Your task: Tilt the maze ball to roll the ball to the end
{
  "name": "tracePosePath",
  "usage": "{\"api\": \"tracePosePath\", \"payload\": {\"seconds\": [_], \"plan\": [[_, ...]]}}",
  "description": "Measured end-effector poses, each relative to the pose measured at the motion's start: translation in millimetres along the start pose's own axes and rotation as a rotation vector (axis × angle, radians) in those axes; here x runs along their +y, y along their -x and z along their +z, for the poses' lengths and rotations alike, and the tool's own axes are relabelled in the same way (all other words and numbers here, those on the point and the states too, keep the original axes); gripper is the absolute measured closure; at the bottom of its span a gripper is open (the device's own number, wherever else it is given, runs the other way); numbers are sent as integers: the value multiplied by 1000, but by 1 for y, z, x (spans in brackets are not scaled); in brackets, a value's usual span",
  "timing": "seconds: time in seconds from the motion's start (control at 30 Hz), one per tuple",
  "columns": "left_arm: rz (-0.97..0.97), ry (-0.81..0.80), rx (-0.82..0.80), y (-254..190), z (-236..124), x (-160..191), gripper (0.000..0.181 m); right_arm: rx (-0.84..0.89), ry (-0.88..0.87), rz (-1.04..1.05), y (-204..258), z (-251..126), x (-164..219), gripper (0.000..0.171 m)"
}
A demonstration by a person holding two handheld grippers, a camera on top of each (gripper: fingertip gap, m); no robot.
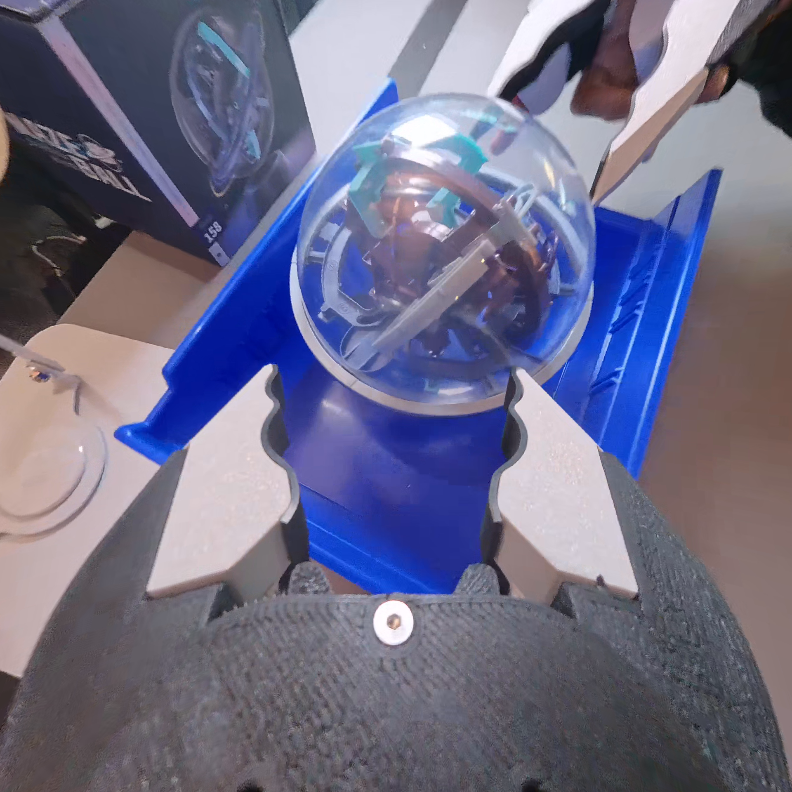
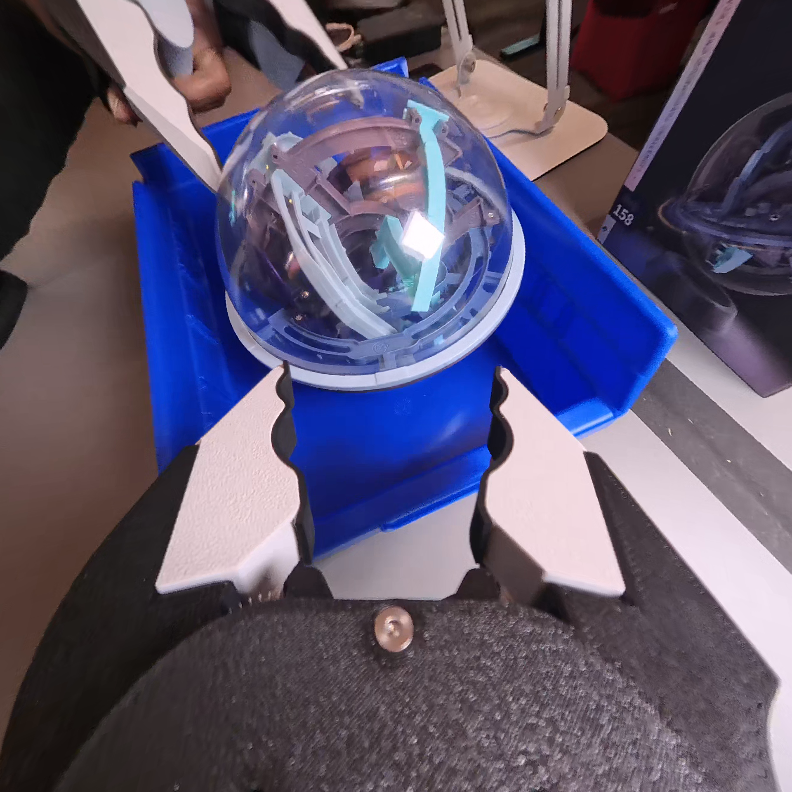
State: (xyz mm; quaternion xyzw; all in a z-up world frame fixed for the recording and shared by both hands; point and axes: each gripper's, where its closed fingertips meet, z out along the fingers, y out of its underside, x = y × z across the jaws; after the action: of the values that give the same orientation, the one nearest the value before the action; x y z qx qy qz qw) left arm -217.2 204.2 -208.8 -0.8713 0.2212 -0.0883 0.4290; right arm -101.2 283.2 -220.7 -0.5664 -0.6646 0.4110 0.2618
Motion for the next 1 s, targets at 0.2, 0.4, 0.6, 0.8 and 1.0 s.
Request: {"api": "tracePosePath", "payload": {"seconds": [0.2, 0.4, 0.6, 0.8, 1.0], "plan": [[52, 129, 183, -6, 24, 15, 63, -78, 48, -24, 6, 19, 6, 71], [61, 160, 115, -18, 24, 18, 73, -28, 16, -28, 14, 21, 7, 71], [149, 121, 0, -26, 17, 18, 77, -1, -31, -78, 25, 18, 7, 73], [278, -109, -162, -33, -10, -9, 92, 20, -218, -156, 34, -3, -36, 75], [333, -304, -222, -52, -34, -46, 93, 9, -418, -180, 47, -38, -74, 78]]}}
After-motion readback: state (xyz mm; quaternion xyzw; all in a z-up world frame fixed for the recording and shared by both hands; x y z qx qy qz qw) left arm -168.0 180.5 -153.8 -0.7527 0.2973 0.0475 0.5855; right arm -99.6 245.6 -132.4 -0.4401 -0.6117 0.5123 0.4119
